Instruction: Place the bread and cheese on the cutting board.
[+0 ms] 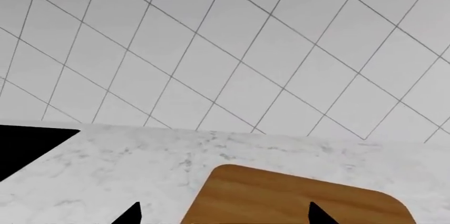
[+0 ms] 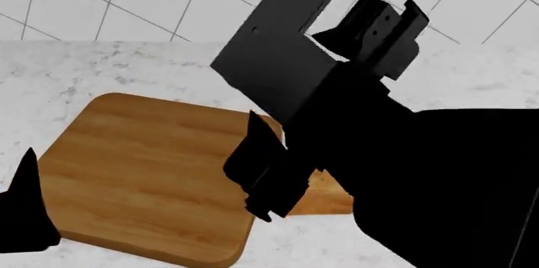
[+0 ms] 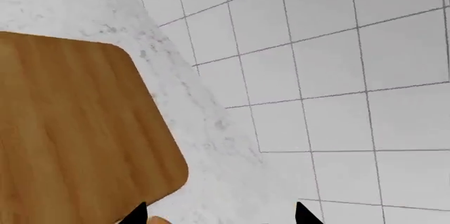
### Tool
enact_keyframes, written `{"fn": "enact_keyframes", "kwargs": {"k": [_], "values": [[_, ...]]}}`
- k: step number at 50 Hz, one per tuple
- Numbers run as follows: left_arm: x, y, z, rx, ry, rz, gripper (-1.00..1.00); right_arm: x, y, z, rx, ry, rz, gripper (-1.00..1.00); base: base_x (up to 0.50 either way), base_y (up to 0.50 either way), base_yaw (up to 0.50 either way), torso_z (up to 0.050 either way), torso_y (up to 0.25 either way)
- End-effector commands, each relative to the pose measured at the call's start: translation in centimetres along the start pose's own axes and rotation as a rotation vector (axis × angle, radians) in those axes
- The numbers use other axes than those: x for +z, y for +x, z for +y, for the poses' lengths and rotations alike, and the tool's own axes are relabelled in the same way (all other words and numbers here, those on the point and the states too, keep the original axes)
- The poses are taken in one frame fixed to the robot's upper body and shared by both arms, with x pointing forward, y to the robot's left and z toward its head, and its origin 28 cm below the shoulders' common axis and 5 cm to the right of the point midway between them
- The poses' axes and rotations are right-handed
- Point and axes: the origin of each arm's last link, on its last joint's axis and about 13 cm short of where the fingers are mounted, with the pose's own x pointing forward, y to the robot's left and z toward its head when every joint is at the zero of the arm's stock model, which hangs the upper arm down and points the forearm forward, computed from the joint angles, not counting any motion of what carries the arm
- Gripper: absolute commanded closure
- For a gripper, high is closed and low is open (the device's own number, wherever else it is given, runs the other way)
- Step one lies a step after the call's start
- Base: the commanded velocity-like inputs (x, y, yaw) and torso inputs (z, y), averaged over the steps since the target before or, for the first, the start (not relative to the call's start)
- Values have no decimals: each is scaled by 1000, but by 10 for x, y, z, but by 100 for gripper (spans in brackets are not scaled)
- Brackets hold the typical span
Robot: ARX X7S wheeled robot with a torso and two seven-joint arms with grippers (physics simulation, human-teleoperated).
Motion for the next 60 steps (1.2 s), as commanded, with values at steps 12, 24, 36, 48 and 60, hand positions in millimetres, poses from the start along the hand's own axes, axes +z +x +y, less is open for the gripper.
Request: {"fn": "enact_keyframes", "kwargs": {"k": [12, 24, 36, 48, 60], "values": [[1, -2, 6, 7, -7, 2, -100, 59, 9, -113, 364, -396, 518, -100, 0, 0, 0, 0, 0], [-5, 1, 10, 20, -3, 3, -100, 23, 60, -86, 494, -444, 618, -100, 0, 0, 0, 0, 0], [-3, -2, 8, 18, 9, 9, -100, -7, 100, -66, 557, -427, 647, -100, 0, 0, 0, 0, 0], [-6, 0, 11, 26, -1, 24, -100, -16, 120, -50, 610, -423, 629, -100, 0, 0, 0, 0, 0], [-8, 0, 10, 19, 2, 27, -100, -24, 131, -46, 616, -435, 638, -100, 0, 0, 0, 0, 0]]}}
